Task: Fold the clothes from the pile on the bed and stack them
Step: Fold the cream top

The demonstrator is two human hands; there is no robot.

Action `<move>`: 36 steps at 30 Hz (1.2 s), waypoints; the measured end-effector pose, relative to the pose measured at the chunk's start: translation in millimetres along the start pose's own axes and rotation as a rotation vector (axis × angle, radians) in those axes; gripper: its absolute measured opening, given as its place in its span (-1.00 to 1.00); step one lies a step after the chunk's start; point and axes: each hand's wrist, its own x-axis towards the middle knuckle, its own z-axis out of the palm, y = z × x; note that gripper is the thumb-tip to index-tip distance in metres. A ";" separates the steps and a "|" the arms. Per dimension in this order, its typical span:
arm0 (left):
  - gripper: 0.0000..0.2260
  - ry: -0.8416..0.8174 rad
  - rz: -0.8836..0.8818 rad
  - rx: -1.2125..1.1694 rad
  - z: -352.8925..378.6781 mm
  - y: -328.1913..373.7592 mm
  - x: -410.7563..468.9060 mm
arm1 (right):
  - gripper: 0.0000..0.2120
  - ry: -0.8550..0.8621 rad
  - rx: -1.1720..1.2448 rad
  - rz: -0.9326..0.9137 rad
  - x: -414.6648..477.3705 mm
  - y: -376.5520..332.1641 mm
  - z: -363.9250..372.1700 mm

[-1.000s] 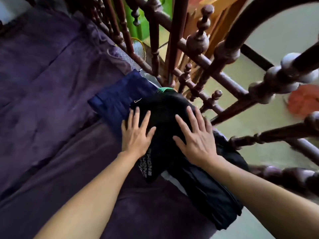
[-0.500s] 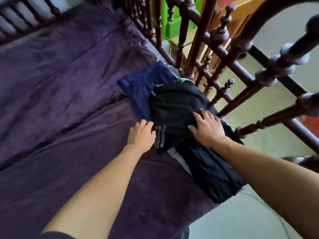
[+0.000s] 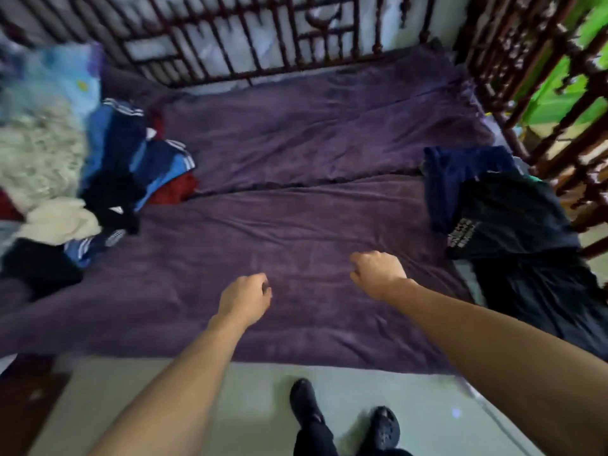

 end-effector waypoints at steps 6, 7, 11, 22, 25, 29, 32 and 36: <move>-0.80 0.126 -0.217 -0.074 -40.3 -160.4 -72.1 | -0.78 0.042 -0.064 -0.254 28.2 -171.6 -16.5; -0.81 0.140 -0.237 -0.078 -44.8 -187.7 -81.1 | -0.77 0.055 -0.074 -0.285 33.0 -200.0 -17.7; -0.81 0.182 -0.312 -0.076 -59.9 -296.7 -103.9 | -0.77 0.089 -0.074 -0.353 54.5 -308.5 -12.5; -0.78 0.134 -0.263 -0.061 -114.9 -505.8 -75.0 | -0.78 0.048 0.038 -0.234 117.4 -500.1 25.9; -0.80 0.124 -0.210 -0.063 -127.7 -532.0 -46.3 | -0.74 0.058 0.028 -0.196 146.8 -519.4 27.9; -0.78 0.090 -0.160 -0.050 -138.9 -575.6 9.6 | -0.72 0.046 0.046 -0.124 202.4 -540.4 38.5; -0.75 0.074 -0.163 -0.032 -141.8 -616.8 63.4 | -0.70 0.020 0.080 -0.083 254.5 -561.4 55.2; -0.74 -0.015 -0.171 -0.013 -140.4 -675.7 130.5 | -0.69 -0.069 0.146 -0.032 314.2 -601.5 85.1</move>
